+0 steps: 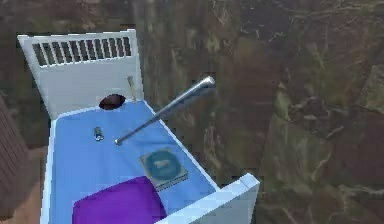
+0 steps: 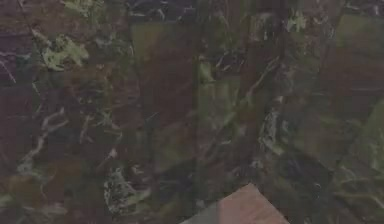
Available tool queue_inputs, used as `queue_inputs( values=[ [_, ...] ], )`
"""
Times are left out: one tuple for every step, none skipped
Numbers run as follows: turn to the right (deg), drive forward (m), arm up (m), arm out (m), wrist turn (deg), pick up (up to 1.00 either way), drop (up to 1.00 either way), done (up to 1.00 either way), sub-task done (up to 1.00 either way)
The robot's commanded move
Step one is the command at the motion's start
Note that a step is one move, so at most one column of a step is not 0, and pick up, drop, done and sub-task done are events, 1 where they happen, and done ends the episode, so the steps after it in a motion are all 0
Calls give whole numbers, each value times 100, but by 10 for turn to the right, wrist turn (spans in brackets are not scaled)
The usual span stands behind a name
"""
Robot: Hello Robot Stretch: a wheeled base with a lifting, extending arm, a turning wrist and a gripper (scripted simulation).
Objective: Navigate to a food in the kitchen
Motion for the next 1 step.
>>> queue_inputs(
  values=[
    [-450,0,0,0,0,0,0,0,0]
  ],
)
